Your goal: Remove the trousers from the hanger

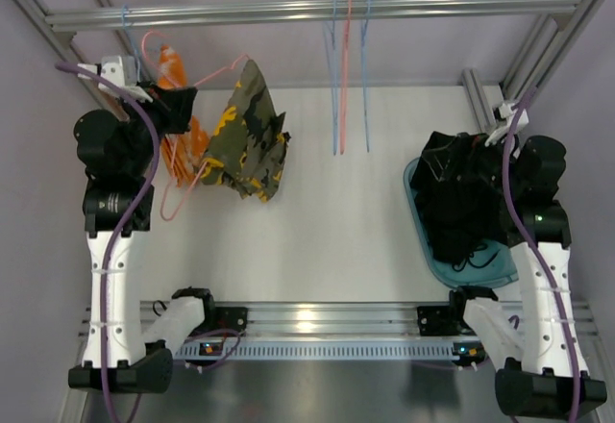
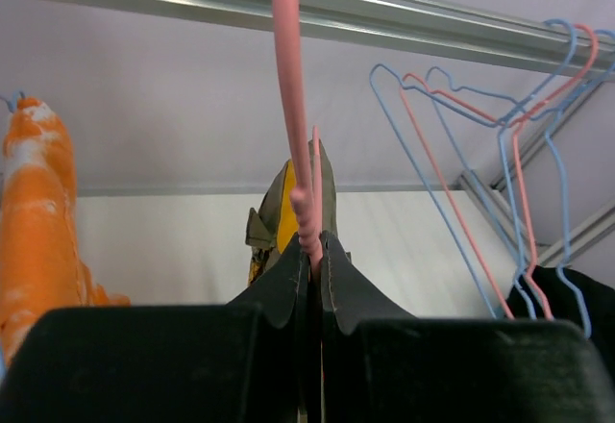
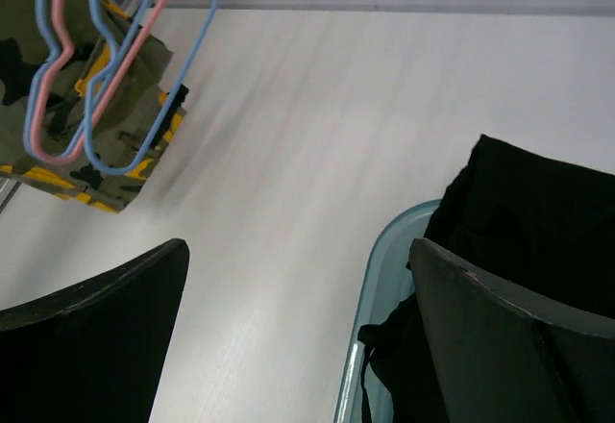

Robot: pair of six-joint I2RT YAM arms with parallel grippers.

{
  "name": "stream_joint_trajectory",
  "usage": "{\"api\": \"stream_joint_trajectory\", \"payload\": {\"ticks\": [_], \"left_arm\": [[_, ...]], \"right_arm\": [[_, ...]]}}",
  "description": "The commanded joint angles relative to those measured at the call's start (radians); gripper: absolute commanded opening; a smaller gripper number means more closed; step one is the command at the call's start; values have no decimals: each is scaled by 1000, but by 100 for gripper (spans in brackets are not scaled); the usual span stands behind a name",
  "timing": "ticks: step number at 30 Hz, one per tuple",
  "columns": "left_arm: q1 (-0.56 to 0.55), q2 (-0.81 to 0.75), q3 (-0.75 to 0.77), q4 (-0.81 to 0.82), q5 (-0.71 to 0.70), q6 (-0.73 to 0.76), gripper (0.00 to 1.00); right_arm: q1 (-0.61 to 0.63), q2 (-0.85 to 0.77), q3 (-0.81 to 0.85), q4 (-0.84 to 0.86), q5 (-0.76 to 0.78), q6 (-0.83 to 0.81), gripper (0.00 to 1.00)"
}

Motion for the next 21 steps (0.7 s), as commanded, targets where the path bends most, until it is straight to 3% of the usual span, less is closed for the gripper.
{"api": "stream_joint_trajectory", "payload": {"ticks": [1,11,15,21], "left_arm": [[-1,-96,-23,143,13,-126,0],[-1,-124,11,-36,-4,-321,0],[-1,-135,17,-56,-4,-335,0],[-1,-131,52,-85,-22,-356,0]], "right_arm": [[36,-53,-21,149,-123,-6,99],[509,28,79,186,108,-207,99],[763,86,79,293,324,-261,99],[1025,241,87,517,546,-329,99]]}}
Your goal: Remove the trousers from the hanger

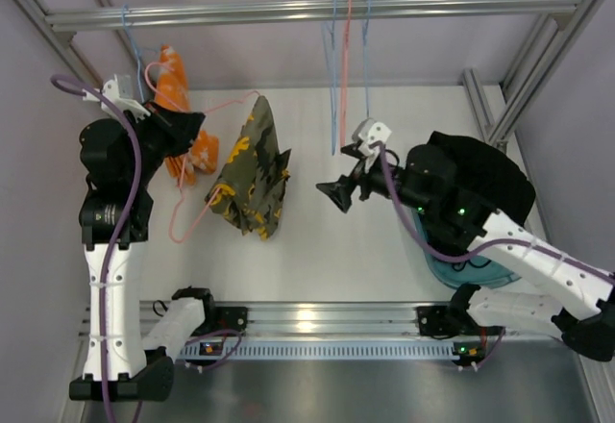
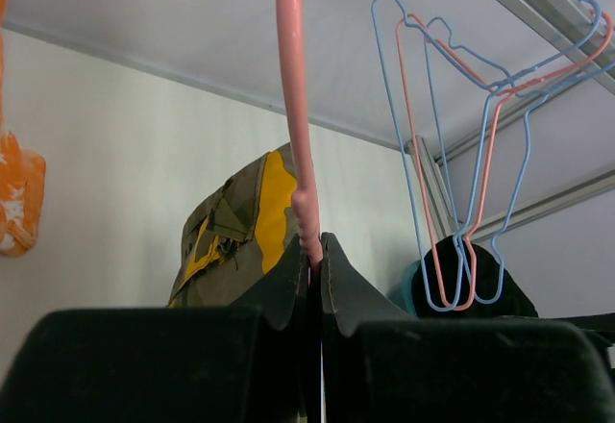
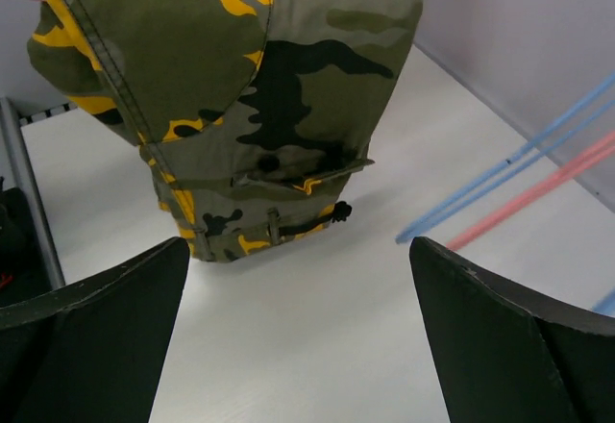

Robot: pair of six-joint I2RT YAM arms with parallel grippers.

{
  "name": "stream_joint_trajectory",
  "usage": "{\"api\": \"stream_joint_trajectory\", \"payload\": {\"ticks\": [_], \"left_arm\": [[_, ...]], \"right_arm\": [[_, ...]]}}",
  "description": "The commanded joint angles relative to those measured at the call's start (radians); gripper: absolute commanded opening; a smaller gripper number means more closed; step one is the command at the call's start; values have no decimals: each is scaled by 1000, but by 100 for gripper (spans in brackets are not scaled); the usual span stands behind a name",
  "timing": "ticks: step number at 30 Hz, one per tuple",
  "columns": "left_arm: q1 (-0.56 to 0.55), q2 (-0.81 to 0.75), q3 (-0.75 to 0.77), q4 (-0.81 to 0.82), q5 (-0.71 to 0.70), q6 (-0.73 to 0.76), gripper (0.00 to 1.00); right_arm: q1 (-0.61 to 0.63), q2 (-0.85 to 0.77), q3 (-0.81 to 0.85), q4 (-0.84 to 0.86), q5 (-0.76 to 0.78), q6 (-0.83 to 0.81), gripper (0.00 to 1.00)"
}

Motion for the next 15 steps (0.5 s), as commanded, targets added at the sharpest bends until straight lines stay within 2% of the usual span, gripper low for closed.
{"api": "stream_joint_trajectory", "payload": {"ticks": [1,3,6,10,15], "left_arm": [[0,-41,91,153,-14,-75,0],[-1,-40,99,152,-22,-77,0],[0,-35,106,152,-23,-72,0],[-1,-29,122,152,-26,-77,0],[-1,-28,151,150,-26,-86,0]], "right_arm": [[132,78,52,273,215,-97,99],[224,159,82,330,316,-130,99],[307,272,133,420,376,-119,99],[370,394,173,529,439,-131,99],[390,533,277,556,531,-88,99]]}}
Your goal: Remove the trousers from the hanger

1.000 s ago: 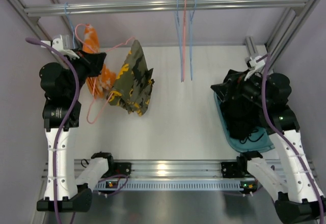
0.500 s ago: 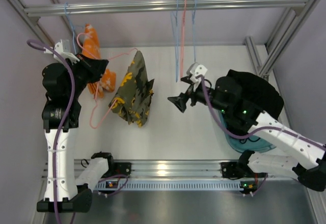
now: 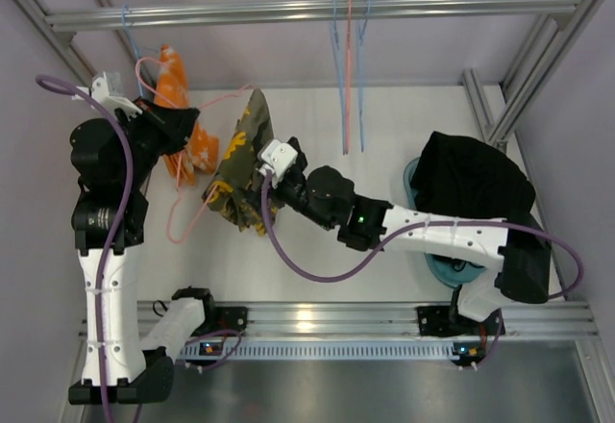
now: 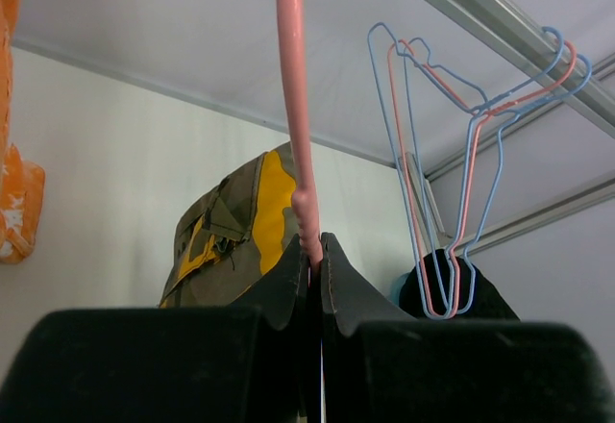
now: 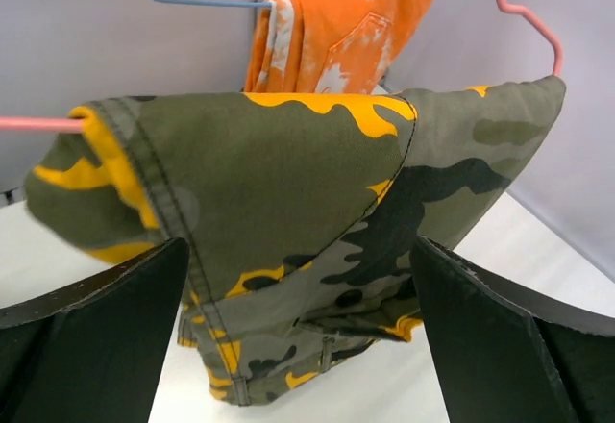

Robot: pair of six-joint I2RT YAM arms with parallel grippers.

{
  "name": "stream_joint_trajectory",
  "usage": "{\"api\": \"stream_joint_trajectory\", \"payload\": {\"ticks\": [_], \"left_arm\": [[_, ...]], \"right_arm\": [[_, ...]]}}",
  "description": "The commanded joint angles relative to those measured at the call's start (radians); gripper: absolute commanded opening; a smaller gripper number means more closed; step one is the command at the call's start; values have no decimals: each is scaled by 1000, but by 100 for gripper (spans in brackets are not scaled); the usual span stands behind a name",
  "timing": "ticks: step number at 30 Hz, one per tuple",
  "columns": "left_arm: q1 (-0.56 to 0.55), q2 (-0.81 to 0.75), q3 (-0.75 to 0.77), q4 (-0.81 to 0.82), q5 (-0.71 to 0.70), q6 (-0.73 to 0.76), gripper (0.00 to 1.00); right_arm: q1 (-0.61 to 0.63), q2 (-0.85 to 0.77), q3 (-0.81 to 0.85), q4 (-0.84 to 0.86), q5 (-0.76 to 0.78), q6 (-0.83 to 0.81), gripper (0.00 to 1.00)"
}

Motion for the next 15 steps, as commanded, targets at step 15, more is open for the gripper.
{"api": "stream_joint_trajectory", "payload": {"ticks": [15], "left_arm": [[-1,-41,85,186,-24,-33,0]], "right_arm": [[32,150,152,130,86,52,99]]}}
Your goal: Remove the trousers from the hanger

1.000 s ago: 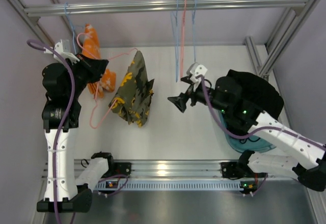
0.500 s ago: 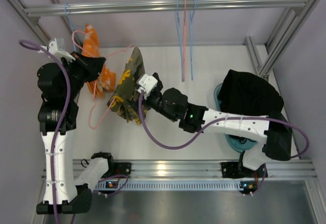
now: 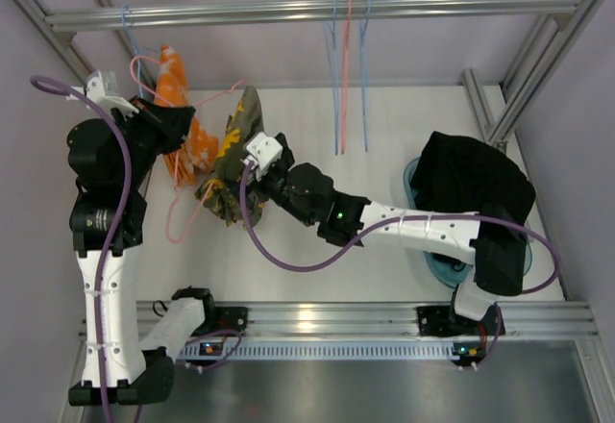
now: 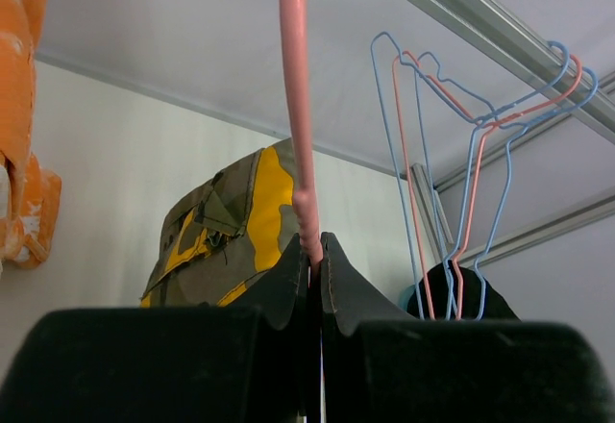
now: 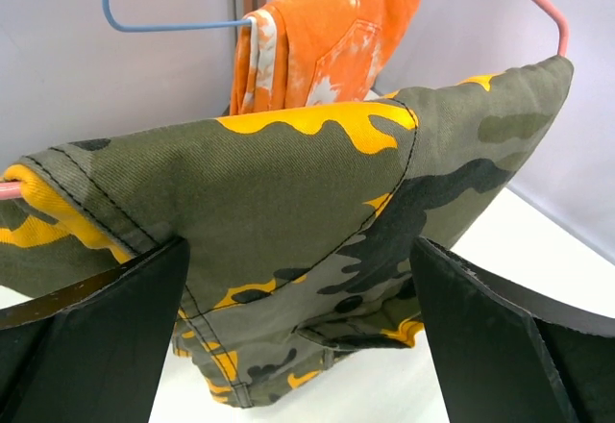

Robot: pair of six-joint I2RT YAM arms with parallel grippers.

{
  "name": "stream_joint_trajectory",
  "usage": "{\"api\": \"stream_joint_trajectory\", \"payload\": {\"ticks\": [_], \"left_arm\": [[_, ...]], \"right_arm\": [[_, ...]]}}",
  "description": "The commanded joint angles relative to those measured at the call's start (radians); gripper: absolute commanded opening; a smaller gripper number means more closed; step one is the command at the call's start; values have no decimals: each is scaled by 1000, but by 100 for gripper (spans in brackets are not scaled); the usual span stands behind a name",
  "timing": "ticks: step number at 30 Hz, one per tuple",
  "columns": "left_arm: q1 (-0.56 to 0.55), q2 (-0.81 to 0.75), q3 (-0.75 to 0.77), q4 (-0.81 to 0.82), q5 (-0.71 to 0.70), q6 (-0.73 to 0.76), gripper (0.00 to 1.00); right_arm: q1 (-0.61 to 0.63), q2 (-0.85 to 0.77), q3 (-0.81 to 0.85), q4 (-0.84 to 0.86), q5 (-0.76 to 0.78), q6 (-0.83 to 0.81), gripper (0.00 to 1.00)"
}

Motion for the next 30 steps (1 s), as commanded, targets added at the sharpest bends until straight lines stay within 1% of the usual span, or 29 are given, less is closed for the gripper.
{"api": "stream_joint_trajectory", "payload": {"ticks": [1,8,13,16,21,30], "left_arm": [[-2,-38,61,192,0,-37,0],[-2,-32,66,191,-24,-43,0],[-2,-25,74,191,-33,-64,0],[-2,-25,77,191,-26,-78,0],[-2,-22,86,192,-17,-93,0],[-2,-12,117,191,-6,-122,0]], "right_arm": [[32,-30,11,82,10,6,99],[66,-114,-153,127,3,-42,100],[89,-130,-176,127,-8,-49,99],[94,-102,-155,134,45,-53,99],[68,-43,-65,105,127,-34,99],[16,68,35,68,174,-10,99]]}}
